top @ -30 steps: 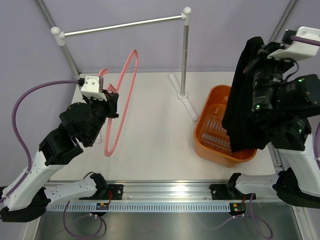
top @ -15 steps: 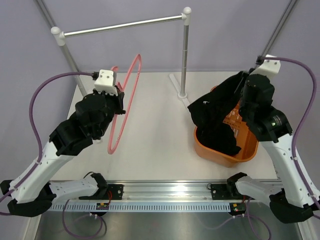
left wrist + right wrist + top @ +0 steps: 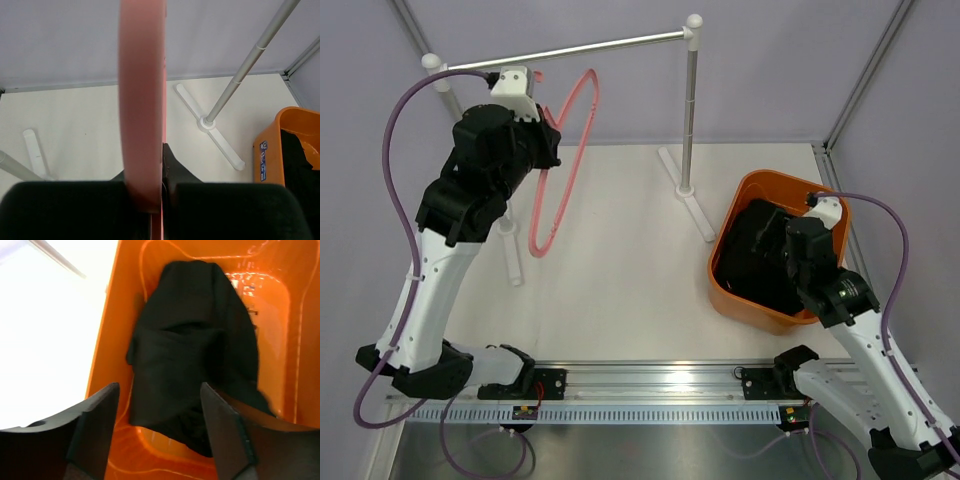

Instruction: Remove the shorts from the hanger

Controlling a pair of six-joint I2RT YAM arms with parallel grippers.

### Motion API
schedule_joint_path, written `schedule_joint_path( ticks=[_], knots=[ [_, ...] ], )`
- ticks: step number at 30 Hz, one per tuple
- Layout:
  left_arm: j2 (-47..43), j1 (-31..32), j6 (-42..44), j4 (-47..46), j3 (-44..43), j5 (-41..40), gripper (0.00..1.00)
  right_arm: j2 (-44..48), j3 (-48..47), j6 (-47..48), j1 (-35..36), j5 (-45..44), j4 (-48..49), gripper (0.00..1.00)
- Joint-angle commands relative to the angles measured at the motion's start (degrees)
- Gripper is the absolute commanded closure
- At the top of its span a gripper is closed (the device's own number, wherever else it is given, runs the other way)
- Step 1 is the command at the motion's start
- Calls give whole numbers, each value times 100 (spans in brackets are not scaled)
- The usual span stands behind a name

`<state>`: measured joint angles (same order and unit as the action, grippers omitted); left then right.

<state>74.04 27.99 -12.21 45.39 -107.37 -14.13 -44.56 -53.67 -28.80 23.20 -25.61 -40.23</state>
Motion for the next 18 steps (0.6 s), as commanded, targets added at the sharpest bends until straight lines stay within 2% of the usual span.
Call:
schedule_joint_path(
  ticks=[1,5,18],
  knots=[
    [312,-363,69,-109,-503,771,100,262,-179,-135,-17,275,138,23],
    [742,-864,43,-197,-934,1289,100,395,-354,5,-17,380,103,18],
    [2096,-1304,17,-443,-2077,1114,100,342,-970,383,-26,767,182,17]
  ],
)
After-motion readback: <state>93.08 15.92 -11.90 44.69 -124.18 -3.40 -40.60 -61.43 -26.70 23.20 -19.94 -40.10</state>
